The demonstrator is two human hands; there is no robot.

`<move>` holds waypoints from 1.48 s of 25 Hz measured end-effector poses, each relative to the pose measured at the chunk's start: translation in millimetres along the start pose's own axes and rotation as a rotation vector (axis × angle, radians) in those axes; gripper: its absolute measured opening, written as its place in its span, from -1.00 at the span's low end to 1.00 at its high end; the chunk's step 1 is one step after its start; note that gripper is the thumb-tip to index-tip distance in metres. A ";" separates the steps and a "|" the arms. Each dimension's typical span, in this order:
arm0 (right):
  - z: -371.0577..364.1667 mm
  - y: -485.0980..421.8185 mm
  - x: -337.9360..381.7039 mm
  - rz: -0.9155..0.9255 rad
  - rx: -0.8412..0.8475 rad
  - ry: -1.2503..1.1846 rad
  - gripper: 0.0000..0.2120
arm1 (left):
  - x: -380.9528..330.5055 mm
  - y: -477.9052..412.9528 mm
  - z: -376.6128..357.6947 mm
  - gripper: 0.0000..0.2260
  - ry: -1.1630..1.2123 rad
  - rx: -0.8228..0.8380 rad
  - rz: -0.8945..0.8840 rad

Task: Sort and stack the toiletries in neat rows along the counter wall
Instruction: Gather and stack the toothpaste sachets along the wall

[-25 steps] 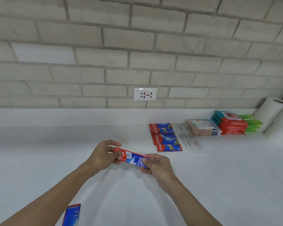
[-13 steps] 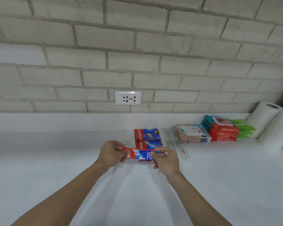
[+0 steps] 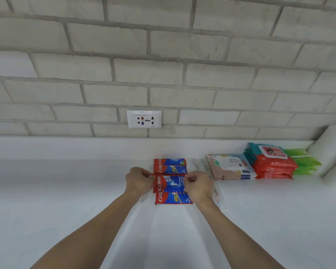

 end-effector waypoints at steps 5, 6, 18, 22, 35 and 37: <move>-12.5 -20.4 -0.5 -0.002 0.035 0.193 -0.81 | 4.9 -12.2 -13.3 -0.95 -0.073 0.012 0.037; -15.6 -24.1 -1.8 -0.003 0.040 0.230 -0.79 | 6.3 -13.9 -14.5 -0.94 -0.079 0.010 0.043; -29.4 -39.3 -11.2 -0.005 0.062 0.274 -0.79 | 11.3 -27.0 -22.7 -0.81 -0.124 -0.025 0.004; -27.6 -37.8 -9.1 -0.005 0.056 0.278 -0.78 | 12.4 -27.3 -21.6 -0.80 -0.139 -0.034 -0.017; -20.9 -17.1 6.4 0.111 0.007 0.387 -0.84 | 8.9 -17.7 -10.6 -0.86 -0.163 0.000 -0.035; -21.6 -7.9 10.1 0.129 0.013 0.369 -0.87 | 1.6 -13.6 -4.6 -0.85 -0.195 0.023 -0.079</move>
Point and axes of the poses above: each hand's wrist, its own y-axis away from the middle knuckle, its own z-axis out of the back of the hand, x = y × z, the point moved 9 cm from there along -y, towards the middle knuckle, and after that the axes turned 11 degrees about -z, right-handed, at the moved point
